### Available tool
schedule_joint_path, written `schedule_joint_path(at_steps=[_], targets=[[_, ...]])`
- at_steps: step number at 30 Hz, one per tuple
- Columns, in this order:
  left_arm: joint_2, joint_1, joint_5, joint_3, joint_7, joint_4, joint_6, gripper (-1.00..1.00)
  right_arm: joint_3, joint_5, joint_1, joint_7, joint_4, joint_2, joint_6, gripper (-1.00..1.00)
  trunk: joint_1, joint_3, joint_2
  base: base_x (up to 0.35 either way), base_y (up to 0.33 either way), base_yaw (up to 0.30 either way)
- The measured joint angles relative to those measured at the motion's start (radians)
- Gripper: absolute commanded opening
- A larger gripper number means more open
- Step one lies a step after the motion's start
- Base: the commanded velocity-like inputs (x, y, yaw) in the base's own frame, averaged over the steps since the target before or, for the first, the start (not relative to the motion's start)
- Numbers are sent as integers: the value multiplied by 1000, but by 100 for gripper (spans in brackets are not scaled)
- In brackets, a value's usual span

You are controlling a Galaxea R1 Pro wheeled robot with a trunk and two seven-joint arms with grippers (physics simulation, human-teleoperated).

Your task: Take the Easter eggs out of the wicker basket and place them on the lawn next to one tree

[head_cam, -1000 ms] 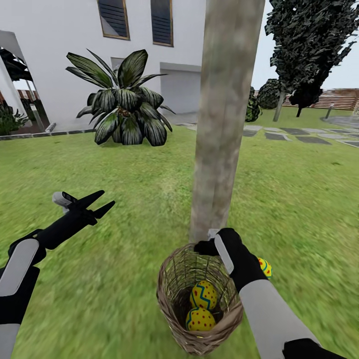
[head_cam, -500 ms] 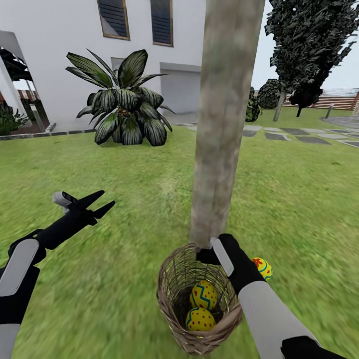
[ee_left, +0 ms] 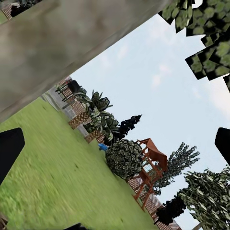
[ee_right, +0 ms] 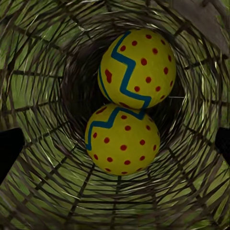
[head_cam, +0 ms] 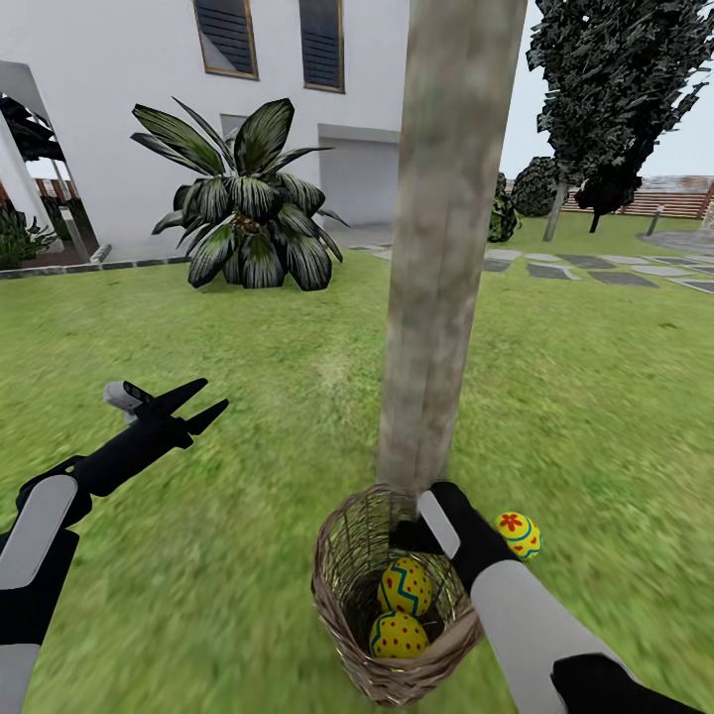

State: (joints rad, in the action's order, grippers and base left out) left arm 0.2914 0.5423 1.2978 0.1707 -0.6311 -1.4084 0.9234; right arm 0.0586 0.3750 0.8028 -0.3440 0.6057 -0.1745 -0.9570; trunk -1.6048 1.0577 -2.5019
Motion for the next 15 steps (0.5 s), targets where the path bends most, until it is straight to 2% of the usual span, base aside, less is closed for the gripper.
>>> schedule_joint_path(at_steps=[7,15], targets=[[1,0,0,0,0,0,0,100,0,0,19,1,-35,0,-1,100,0,0,0,0,0,0],[0,0,0,1,1,1,0,100,2,-1,98,4,-93,0,-8,100,0,0,0,0,0,0]])
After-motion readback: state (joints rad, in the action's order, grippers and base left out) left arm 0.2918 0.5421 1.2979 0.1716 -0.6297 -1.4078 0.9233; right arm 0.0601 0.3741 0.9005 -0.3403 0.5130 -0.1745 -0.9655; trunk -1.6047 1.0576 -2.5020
